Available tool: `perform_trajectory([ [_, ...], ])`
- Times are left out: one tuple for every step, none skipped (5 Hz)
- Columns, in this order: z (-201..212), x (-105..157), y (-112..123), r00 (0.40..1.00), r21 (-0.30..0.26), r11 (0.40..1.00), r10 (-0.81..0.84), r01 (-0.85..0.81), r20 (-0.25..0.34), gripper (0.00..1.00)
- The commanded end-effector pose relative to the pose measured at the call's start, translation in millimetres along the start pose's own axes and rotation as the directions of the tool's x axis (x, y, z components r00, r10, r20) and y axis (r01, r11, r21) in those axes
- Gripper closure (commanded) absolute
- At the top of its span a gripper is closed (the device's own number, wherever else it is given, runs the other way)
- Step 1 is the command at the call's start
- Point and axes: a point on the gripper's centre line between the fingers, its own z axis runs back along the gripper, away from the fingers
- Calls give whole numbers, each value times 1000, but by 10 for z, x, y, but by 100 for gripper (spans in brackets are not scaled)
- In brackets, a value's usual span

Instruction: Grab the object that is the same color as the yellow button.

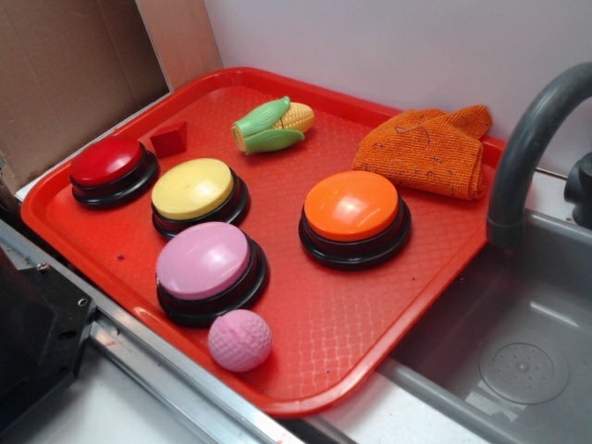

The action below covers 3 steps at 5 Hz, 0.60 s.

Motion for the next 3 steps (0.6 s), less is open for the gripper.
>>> perform_trajectory([
  [0, 0, 0, 1000, 0, 1000, 0, 0, 0, 0],
  [-43, 193, 45, 999, 19, 999, 49, -49, -10, 0],
  [-95, 365, 34, 998, 15, 998, 55, -55, -16, 0],
])
